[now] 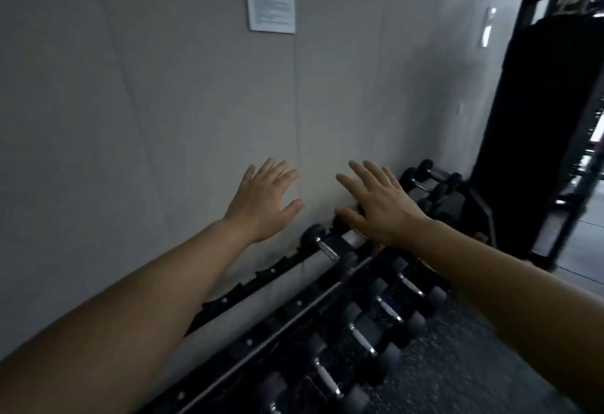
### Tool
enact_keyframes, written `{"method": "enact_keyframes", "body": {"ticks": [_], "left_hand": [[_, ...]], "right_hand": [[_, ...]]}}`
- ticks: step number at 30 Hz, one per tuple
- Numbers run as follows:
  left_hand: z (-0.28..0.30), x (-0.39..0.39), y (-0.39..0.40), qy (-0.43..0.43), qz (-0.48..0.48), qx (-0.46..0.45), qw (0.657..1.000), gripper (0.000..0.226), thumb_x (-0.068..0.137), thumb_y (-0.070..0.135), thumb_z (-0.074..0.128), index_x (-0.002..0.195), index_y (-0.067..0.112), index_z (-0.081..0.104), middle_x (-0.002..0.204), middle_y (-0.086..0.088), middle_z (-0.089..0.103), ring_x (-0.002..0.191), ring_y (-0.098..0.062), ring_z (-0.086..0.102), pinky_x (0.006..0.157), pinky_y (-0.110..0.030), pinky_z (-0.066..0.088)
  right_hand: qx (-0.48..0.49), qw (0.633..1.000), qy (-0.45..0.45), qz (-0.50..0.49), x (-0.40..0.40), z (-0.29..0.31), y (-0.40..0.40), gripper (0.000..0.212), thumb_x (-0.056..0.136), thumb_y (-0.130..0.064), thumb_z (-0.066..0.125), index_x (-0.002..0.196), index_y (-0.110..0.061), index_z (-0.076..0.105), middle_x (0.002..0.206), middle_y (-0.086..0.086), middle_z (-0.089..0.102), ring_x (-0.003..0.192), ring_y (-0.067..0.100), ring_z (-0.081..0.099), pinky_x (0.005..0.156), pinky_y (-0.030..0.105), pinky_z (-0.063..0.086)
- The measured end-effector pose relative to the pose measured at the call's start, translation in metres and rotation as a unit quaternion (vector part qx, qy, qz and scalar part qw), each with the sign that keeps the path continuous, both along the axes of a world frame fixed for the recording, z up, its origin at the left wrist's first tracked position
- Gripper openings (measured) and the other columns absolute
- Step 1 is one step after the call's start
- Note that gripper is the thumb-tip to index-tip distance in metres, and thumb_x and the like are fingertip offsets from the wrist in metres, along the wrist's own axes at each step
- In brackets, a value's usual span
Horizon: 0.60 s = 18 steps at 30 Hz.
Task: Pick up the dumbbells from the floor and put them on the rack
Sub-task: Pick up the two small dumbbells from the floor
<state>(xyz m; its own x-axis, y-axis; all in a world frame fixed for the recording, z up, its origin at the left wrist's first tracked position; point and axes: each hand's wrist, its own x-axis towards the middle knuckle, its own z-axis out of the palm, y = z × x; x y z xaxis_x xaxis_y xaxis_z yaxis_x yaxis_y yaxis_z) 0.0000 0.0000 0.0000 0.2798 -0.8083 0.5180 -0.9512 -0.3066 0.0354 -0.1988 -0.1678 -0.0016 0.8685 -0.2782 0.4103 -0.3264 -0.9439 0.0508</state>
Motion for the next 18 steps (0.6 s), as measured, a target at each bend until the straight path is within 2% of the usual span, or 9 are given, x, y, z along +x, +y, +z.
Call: {"method": "enact_keyframes", "body": {"ticks": [7,14,18], "left_hand": [[-0.040,-0.081,-0.133,0.004,-0.089,0.052,0.995,0.067,0.094,0.058,0.035,0.152,0.025,0.025,0.163,-0.002,0.019,0.150,-0.018,0.004,0.120,-0.044,-0.001],[-0.071,-0.149,-0.260,0.016,-0.193,0.059,0.979,0.068,0.092,0.057,0.042,0.150,0.024,0.031,0.162,-0.002,0.022,0.150,-0.019,0.007,0.119,-0.045,0.001],[-0.098,-0.174,-0.328,0.021,-0.247,0.071,0.966,0.069,0.090,0.057,0.043,0.149,0.024,0.033,0.161,-0.004,0.025,0.150,-0.021,0.008,0.119,-0.046,0.001]], "right_hand": [[-0.012,0.993,0.011,-0.115,-0.115,-0.042,-0.108,0.076,0.090,-0.073,0.022,0.153,-0.031,0.023,0.163,0.009,0.017,0.149,0.032,0.008,0.120,0.052,0.006],[0.029,0.977,0.027,-0.208,-0.208,-0.084,-0.180,0.071,0.094,-0.067,0.026,0.154,-0.028,0.024,0.164,0.009,0.016,0.150,0.031,0.006,0.120,0.051,0.006],[0.057,0.966,0.039,-0.250,-0.241,-0.106,-0.218,0.075,0.092,-0.069,0.022,0.154,-0.026,0.024,0.163,0.011,0.017,0.150,0.031,0.006,0.121,0.051,0.008]]}}
